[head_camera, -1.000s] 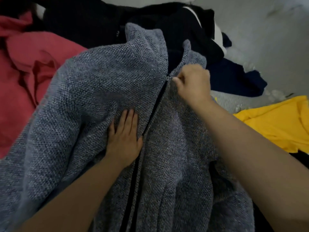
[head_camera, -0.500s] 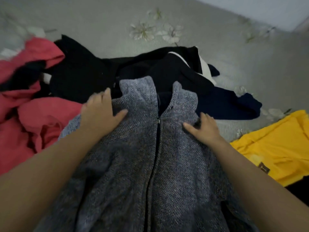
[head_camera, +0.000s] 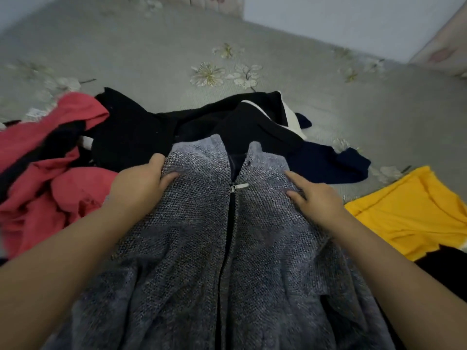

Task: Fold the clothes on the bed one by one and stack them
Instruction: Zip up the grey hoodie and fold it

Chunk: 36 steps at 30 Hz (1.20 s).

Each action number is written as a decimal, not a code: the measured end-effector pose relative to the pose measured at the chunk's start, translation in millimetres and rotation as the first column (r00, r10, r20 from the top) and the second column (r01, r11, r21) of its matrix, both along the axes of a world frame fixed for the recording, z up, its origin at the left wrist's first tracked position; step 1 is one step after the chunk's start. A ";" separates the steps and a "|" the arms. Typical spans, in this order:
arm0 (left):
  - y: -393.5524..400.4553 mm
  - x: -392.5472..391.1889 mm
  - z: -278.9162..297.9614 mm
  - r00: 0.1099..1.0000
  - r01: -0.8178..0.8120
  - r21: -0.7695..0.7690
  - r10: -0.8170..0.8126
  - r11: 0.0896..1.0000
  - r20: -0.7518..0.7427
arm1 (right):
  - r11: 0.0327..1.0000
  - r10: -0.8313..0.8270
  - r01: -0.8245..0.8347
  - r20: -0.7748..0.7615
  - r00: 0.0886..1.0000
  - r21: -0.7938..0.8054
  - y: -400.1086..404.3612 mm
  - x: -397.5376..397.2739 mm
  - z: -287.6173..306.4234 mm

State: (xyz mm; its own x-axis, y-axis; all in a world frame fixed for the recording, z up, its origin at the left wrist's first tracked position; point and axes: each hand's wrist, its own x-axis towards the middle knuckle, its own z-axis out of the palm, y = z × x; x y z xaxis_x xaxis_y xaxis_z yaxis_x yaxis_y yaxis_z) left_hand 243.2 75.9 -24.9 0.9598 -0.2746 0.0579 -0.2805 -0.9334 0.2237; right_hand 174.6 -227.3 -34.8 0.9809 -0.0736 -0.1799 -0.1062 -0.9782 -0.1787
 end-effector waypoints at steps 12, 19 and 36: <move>37.4 -154.7 181.3 0.912 0.018 0.064 -0.042 0.998 0.408 | 0.985 0.032 -0.117 0.523 0.852 0.130 29.8 -142.7 199.8; 111.0 -292.0 279.4 0.772 0.196 0.245 -0.304 0.949 0.559 | 0.912 0.405 -0.210 0.691 0.599 -0.352 69.1 -293.5 306.9; 253.2 -466.3 431.4 0.489 0.145 0.248 -0.288 0.958 0.824 | 0.895 0.392 0.079 0.860 0.327 -0.438 186.8 -489.3 459.2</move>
